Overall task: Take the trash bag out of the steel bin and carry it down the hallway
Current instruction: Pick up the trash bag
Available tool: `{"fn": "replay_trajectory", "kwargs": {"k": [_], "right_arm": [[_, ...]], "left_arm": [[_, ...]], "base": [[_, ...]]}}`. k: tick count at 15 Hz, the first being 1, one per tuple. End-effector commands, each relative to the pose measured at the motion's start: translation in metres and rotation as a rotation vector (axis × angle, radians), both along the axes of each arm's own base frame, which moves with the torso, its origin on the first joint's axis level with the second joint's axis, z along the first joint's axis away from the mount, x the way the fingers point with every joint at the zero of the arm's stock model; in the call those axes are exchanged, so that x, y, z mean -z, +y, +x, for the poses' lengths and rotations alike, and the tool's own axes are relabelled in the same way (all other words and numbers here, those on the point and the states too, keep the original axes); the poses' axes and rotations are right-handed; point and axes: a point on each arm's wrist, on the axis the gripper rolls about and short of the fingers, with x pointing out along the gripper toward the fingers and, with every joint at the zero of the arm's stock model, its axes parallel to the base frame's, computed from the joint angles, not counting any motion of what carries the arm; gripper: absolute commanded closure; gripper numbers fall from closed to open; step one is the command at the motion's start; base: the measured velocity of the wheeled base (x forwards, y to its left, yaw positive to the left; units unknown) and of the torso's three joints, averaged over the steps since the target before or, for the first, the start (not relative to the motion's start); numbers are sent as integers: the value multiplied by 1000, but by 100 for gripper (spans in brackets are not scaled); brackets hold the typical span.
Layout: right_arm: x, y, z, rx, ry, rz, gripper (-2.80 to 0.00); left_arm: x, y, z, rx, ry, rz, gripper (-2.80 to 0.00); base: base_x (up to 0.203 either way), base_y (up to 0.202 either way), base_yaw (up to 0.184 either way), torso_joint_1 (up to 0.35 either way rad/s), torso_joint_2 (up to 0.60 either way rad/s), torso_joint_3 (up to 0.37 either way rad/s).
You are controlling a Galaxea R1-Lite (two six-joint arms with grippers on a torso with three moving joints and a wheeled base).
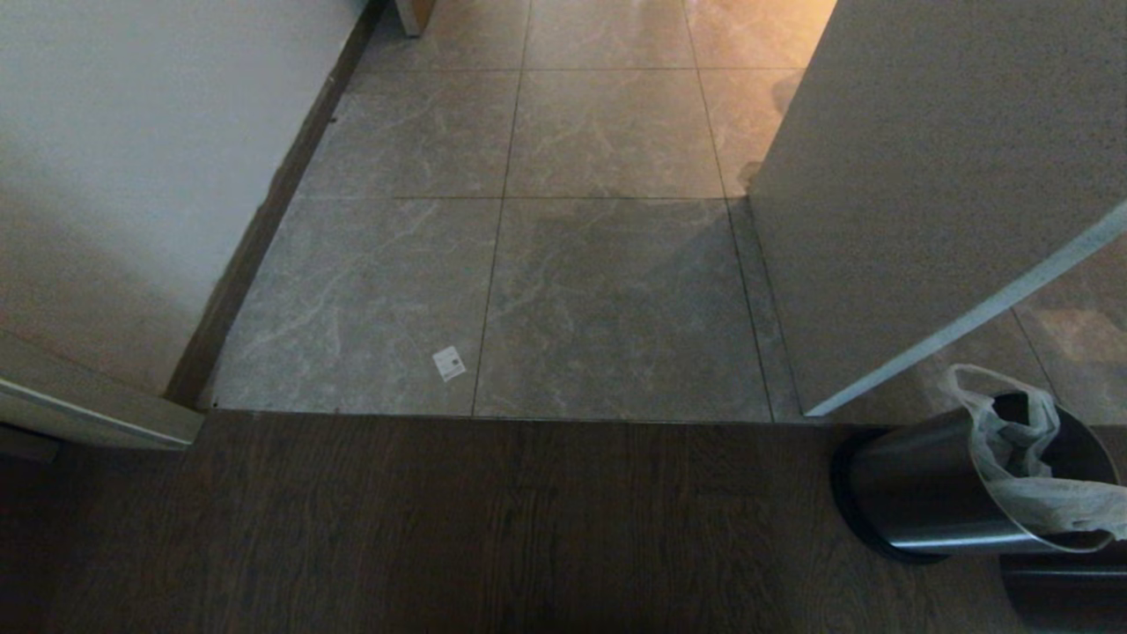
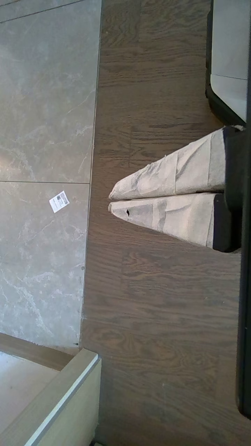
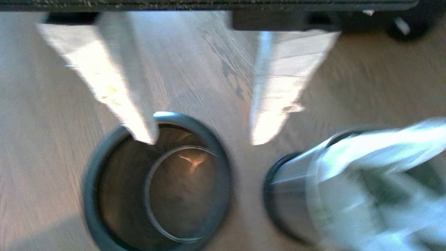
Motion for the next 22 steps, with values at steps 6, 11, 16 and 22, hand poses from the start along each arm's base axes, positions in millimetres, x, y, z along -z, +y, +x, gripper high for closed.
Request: {"fn": "replay_trajectory", "kwargs": {"k": [6, 11, 16, 22], "right_arm": [[-80, 88, 38, -130, 116, -198, 0], [-67, 127, 74, -372, 306, -424, 0], [-32, 130, 104, -707, 413, -573, -280], [15, 128, 131, -931, 439, -566, -280]], "left_arm": [[0, 0, 0, 0, 1, 0, 0], [0, 0, 0, 0, -1, 0, 0], [0, 0, 0, 0, -1, 0, 0], [0, 0, 0, 0, -1, 0, 0]], "base": [[0, 0, 0, 0, 0, 0], [0, 0, 0, 0, 0, 0], [0, 0, 0, 0, 0, 0], [0, 0, 0, 0, 0, 0]]}}
